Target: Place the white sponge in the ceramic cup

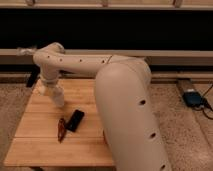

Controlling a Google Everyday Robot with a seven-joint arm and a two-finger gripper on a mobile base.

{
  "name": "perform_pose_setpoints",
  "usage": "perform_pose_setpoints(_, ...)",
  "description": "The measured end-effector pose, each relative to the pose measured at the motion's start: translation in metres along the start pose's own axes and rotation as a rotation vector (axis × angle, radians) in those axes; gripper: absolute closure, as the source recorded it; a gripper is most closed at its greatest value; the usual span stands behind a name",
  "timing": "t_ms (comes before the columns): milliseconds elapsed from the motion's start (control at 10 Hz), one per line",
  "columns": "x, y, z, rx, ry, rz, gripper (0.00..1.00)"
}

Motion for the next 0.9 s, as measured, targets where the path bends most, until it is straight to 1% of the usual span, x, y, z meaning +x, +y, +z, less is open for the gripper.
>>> perform_pose_setpoints(200, 0.0, -0.004, 0.007, -0.013, -0.013, 0.007, 0.99)
perform_pose_setpoints(300, 0.001, -0.006, 0.012, -0.02, -0.021, 0.014, 0.93)
perform_pose_setpoints(600, 0.009, -0.009, 0.025, -0.041, -0.046, 0.054, 0.63)
perform_pose_setpoints(800, 0.013, -0.009, 0.032, -0.051, -0.064, 0.077, 0.4)
perform_pose_setpoints(900, 0.015, -0.009, 0.035, -0.054, -0.072, 0.085, 0.32)
